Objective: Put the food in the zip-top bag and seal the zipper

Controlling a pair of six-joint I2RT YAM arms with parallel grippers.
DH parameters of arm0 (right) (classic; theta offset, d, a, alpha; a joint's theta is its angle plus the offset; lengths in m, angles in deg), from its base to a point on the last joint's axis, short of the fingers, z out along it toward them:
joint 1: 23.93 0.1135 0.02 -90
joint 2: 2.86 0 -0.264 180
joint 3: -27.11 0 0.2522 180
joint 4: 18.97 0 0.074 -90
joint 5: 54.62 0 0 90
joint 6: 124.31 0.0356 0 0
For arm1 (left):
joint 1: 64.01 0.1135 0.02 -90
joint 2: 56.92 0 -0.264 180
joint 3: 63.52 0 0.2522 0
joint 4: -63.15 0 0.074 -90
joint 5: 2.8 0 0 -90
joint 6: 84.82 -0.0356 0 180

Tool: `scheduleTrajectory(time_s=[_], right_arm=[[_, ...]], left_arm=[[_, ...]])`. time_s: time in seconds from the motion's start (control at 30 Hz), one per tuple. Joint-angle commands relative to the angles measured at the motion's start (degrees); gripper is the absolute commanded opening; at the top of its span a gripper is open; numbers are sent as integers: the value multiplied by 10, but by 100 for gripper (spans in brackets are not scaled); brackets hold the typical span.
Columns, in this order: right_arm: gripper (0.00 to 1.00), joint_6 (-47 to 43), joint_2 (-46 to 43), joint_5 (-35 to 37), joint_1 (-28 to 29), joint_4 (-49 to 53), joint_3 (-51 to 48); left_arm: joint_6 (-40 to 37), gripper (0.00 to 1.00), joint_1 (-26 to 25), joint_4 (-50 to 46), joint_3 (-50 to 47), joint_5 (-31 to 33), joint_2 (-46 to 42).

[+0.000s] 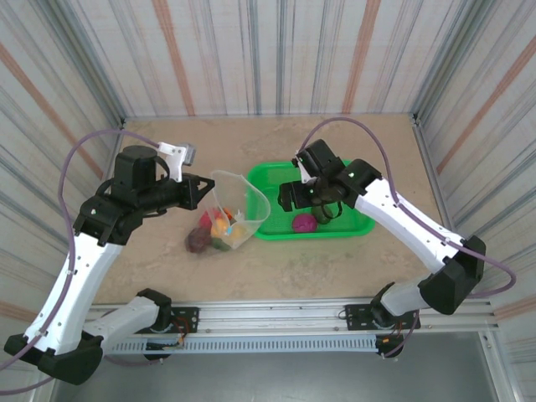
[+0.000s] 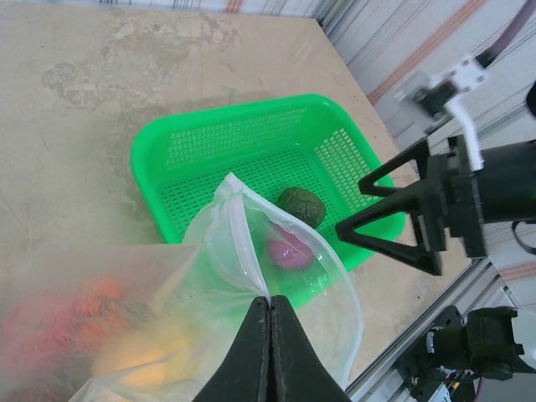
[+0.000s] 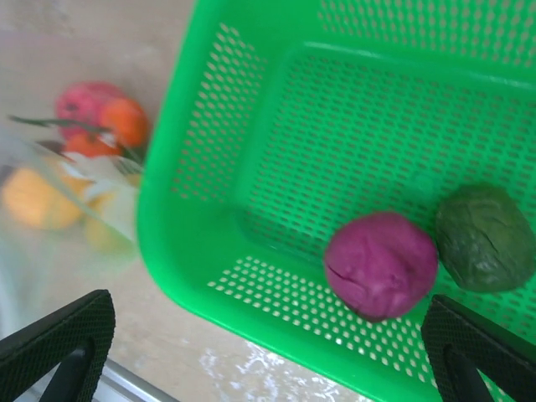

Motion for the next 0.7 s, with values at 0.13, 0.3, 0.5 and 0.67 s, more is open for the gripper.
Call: scheduleTrajectory(time_s=[0.13, 0.3, 0.5, 0.67], right_arm=[[91, 82, 54, 23, -7, 18, -36], [94, 124, 84, 50, -2, 8, -55], [100, 130, 113, 66, 1, -4, -73], [100, 126, 142, 57, -12, -24, -84]], left_arm=[[-8, 0, 5, 3, 3, 1, -13], [-9, 0, 5, 4, 2, -2, -14], [-8, 0, 5, 6, -5, -6, -18], [5, 0, 5, 17, -20, -18, -25]])
